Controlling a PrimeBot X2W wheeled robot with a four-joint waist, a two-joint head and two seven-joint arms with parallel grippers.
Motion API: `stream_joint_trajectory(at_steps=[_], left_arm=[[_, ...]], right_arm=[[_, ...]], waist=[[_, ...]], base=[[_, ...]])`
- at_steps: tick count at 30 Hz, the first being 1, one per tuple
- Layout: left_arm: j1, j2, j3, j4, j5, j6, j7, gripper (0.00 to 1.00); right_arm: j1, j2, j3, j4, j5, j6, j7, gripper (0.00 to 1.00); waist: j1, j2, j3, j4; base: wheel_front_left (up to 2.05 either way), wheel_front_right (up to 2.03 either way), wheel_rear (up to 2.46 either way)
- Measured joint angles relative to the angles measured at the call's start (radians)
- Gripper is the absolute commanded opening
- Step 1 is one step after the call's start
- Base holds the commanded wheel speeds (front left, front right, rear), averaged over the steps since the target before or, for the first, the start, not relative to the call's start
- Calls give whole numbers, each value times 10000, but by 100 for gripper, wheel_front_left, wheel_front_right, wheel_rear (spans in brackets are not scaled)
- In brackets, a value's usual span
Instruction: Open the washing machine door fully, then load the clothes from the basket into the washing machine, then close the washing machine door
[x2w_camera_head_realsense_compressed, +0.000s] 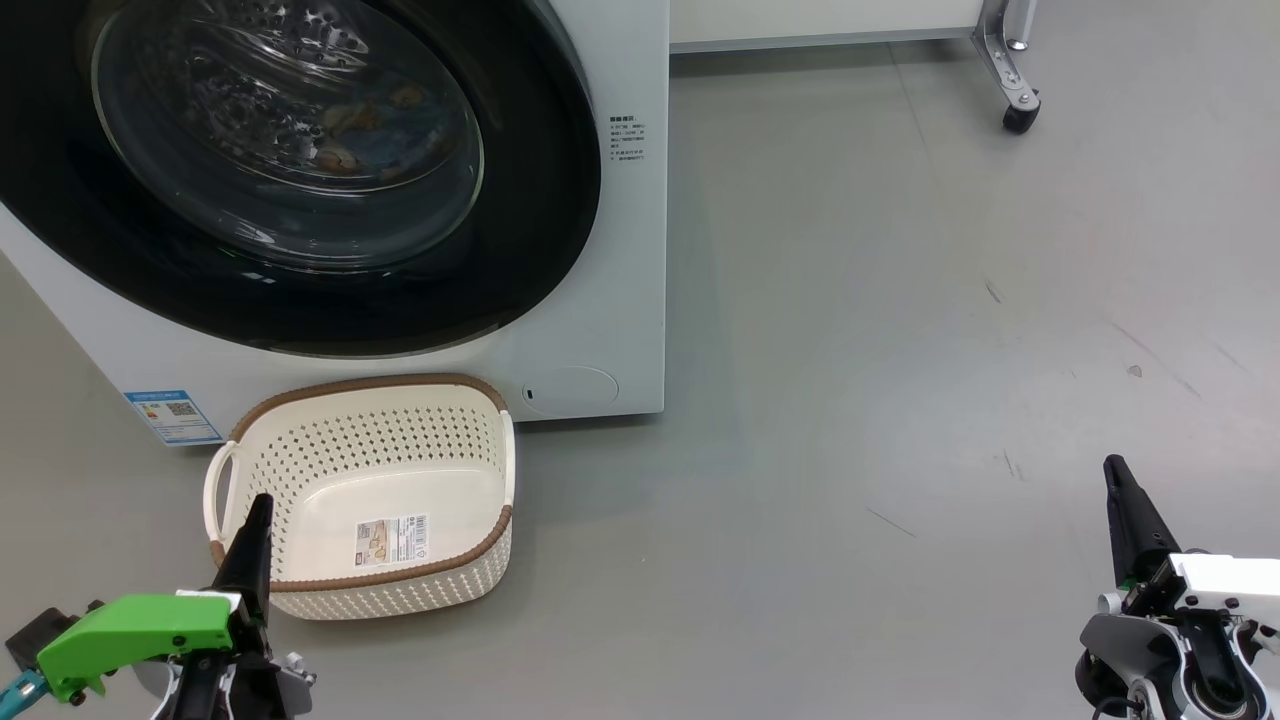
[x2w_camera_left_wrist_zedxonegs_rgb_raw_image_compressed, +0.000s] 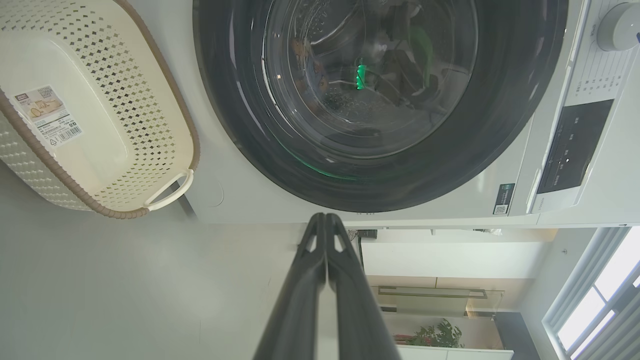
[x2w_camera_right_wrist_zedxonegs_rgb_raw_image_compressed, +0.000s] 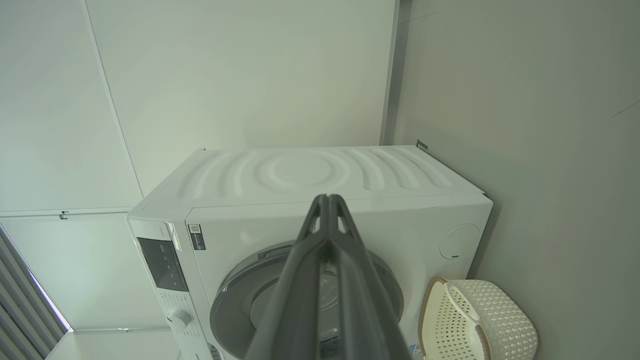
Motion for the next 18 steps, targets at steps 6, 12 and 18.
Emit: stream_joint_trajectory(at_steps=[6, 12, 18], left_arm=[[0, 0, 0, 0, 0, 0, 0, 0], [0, 0, 0, 0, 0, 0, 0, 0], [0, 0, 0, -2, 0, 0, 0, 0]], right_arm=[[0, 0, 0, 0, 0, 0, -2, 0], [0, 0, 0, 0, 0, 0, -2, 0], [0, 0, 0, 0, 0, 2, 0, 0]], waist=[[0, 0, 0, 0], [0, 0, 0, 0], [0, 0, 0, 0]], base=[[0, 0, 0], [0, 0, 0], [0, 0, 0]])
